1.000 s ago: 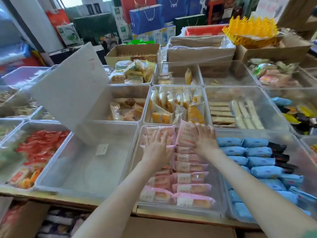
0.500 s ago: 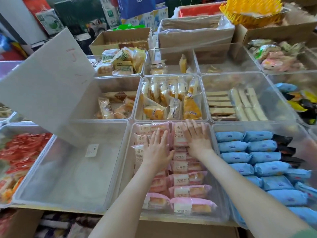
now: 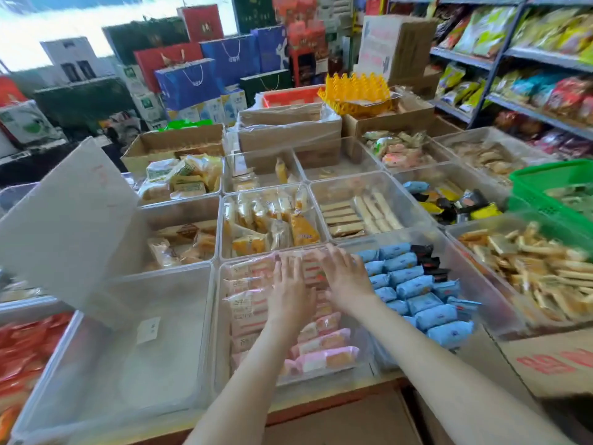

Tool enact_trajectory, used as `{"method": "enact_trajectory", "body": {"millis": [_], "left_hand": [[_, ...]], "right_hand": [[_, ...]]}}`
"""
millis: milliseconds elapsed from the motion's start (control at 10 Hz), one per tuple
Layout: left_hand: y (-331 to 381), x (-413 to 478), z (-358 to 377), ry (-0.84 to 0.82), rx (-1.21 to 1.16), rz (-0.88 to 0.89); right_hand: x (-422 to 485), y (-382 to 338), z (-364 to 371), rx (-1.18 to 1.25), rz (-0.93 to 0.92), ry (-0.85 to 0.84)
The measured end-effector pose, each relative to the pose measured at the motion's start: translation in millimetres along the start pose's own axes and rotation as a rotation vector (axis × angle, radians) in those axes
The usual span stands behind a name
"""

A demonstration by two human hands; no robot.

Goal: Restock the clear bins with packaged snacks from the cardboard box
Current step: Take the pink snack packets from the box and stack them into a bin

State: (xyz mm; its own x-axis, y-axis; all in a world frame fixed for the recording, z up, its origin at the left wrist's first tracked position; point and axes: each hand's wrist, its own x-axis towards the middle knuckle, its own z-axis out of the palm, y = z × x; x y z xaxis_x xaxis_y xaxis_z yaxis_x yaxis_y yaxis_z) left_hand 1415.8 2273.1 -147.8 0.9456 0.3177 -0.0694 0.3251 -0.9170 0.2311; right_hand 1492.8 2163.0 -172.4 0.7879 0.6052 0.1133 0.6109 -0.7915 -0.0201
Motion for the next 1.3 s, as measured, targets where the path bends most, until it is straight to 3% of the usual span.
{"method": "enact_trajectory", "body": {"millis": [200,500,600,800,900,1000,1300], "left_hand": [[76,-42,-21,-0.042,-0.003,0.231],[222,-161,-30,-0.037,-0.133,0.586],[272,-203,-25,-0.061,-0.18,0.602],[389,-270,27,-0.214,-0.061,0.562],[419,-281,68,-0.33,-0.071,0.511],[424,-285,108,-0.46,-0.077,0.426],[405,-215,202,-0.624,-0.174,0.276]], "right_hand": [[-86,11,-48,-0.129,0.094,0.239],[-246,112,-130,-0.025,0.261,0.248],[-305,147,-142,-0.014,0.294,0.262],[-414,232,-119,0.047,0.336,0.114],[-451,268,-99,0.109,0.404,-0.072],[-461,293,-79,0.164,0.439,-0.253],[-424,378,19,0.392,0.6,-0.582]]}}
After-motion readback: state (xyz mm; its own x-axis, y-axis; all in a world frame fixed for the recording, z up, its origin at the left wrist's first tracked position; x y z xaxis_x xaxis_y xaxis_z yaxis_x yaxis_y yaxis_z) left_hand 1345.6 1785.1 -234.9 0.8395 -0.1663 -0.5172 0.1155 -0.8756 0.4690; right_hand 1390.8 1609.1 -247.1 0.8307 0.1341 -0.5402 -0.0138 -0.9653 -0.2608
